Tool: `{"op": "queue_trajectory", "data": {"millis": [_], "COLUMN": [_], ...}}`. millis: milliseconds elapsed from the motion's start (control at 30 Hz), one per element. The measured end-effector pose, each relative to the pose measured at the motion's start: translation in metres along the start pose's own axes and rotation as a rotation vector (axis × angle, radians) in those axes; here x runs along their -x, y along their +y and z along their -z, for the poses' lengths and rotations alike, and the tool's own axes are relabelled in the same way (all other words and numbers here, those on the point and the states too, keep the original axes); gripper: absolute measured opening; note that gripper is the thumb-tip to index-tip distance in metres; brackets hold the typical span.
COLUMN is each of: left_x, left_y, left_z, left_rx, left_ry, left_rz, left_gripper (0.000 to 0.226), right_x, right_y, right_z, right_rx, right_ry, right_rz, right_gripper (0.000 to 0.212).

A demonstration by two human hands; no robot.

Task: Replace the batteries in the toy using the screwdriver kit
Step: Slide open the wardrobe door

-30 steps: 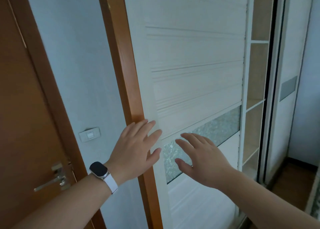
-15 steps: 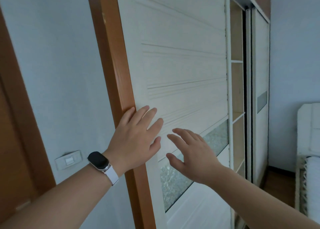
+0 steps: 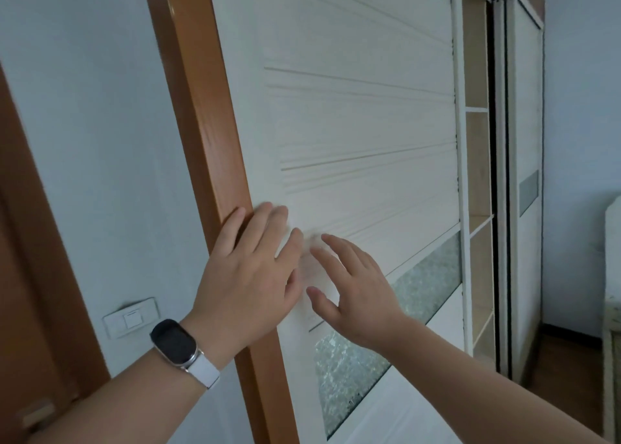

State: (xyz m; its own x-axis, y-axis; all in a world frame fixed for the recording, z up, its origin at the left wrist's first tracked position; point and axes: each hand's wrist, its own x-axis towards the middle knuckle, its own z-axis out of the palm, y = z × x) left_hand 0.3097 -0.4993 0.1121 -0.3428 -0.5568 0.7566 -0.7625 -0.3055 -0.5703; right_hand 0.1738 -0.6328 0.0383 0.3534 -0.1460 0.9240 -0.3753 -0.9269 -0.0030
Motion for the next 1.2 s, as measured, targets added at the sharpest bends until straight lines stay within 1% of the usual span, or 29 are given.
{"op": "queue_trajectory", "data": {"millis": [100,267,433,600,667,800,933,1100,1200], "left_x": [-0.002,-0.002,-0.002,-0.002,-0.002,-0.003,-0.007,-0.017,-0.024], "left_y": [0.003,0.008,0.015,0.022,0.026,0.036,0.05,0.07,0.078], "left_z": [-0.002,-0.002,-0.004,-0.005,-0.005,-0.009,-0.018,-0.036,-0.051], "left_rx": [-0.062,-0.188,-0.284,-0.373,-0.402,-0.433,-0.454,-0.388,-0.312], "left_ry": [-0.015,-0.035,-0.067,-0.101,-0.138,-0.193,-0.224,-0.219,-0.165], "left_rz": [0.013,0.032,0.085,0.1,0.112,0.152,0.19,0.226,0.244], "left_gripper": [0.042,0.047,0.054,0.055,0.059,0.066,0.071,0.077,0.077], "right_x": [-0.009,-0.025,-0.033,-0.034,-0.034,-0.034,-0.033,-0.032,-0.033], "right_y": [0.013,0.025,0.04,0.045,0.05,0.066,0.079,0.103,0.12], "right_z": [-0.021,-0.056,-0.077,-0.086,-0.087,-0.084,-0.085,-0.084,-0.086], "right_rx": [-0.057,-0.136,-0.149,-0.172,-0.161,-0.131,-0.119,-0.108,-0.109], "right_ry": [0.082,0.283,0.385,0.416,0.414,0.401,0.39,0.389,0.405], "right_rz": [0.034,0.15,0.204,0.223,0.227,0.171,0.186,0.197,0.205], "right_gripper": [0.053,0.051,0.051,0.053,0.054,0.053,0.053,0.054,0.054]}}
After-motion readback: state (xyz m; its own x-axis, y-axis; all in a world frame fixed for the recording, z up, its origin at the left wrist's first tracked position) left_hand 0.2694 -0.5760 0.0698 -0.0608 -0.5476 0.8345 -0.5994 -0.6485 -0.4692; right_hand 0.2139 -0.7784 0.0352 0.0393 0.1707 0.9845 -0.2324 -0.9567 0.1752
